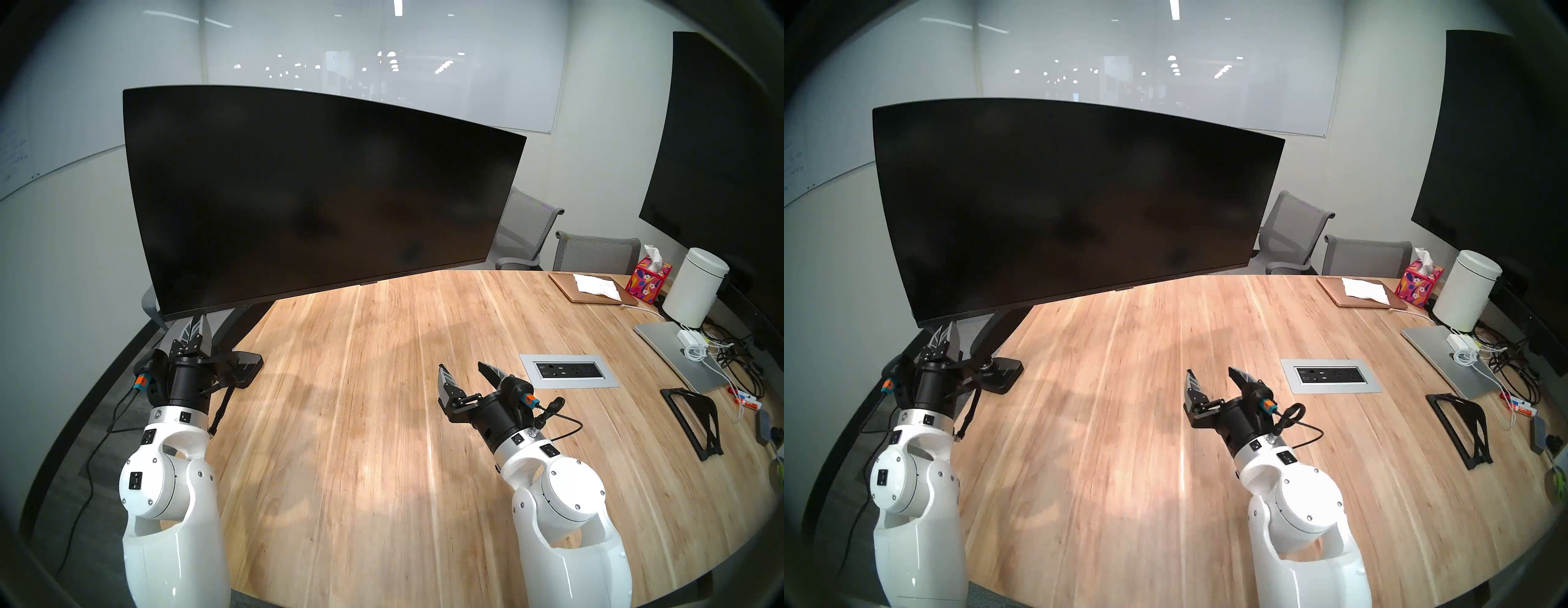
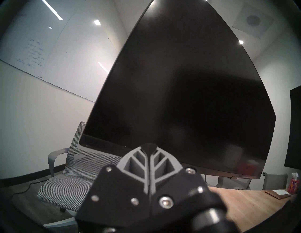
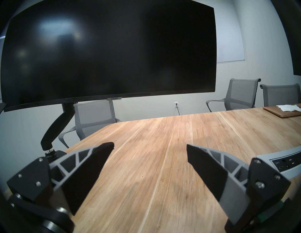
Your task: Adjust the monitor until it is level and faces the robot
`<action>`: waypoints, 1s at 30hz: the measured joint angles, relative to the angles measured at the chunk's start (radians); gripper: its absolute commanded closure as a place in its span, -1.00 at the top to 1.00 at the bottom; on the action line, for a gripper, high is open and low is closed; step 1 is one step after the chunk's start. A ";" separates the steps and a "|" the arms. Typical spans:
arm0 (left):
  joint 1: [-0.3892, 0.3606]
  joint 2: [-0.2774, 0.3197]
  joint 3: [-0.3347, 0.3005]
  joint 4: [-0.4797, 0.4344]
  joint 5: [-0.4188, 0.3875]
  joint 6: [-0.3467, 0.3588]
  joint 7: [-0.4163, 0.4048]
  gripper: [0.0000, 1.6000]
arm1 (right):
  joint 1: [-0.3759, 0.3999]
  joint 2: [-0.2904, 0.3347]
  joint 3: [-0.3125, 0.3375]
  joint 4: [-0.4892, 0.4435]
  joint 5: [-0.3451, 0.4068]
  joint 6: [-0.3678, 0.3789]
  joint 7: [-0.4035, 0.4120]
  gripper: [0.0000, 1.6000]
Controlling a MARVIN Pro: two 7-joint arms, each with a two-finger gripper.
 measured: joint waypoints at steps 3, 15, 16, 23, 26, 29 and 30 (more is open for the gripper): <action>-0.014 0.006 0.007 0.005 0.000 0.002 0.015 -1.00 | 0.000 0.000 0.000 0.000 0.000 0.000 0.000 1.00; -0.051 0.018 -0.002 0.020 -0.018 0.001 0.046 -1.00 | 0.000 0.000 0.000 0.000 0.000 0.000 0.000 1.00; -0.053 0.019 -0.004 0.020 -0.019 0.001 0.047 -1.00 | 0.000 0.000 0.000 0.000 0.000 0.000 0.000 1.00; -0.071 0.027 -0.022 0.027 -0.033 0.006 0.058 -1.00 | 0.000 0.000 0.000 0.000 0.000 0.000 0.000 1.00; -0.081 0.032 -0.030 0.030 -0.039 0.017 0.063 -1.00 | 0.000 0.000 0.000 0.000 0.000 0.000 0.000 1.00; -0.093 0.037 -0.035 0.034 -0.044 0.030 0.068 -1.00 | 0.000 0.000 0.000 0.000 0.000 0.000 0.000 1.00; -0.096 0.039 -0.036 0.035 -0.045 0.033 0.070 -1.00 | 0.000 0.000 0.000 0.000 0.000 0.000 0.000 1.00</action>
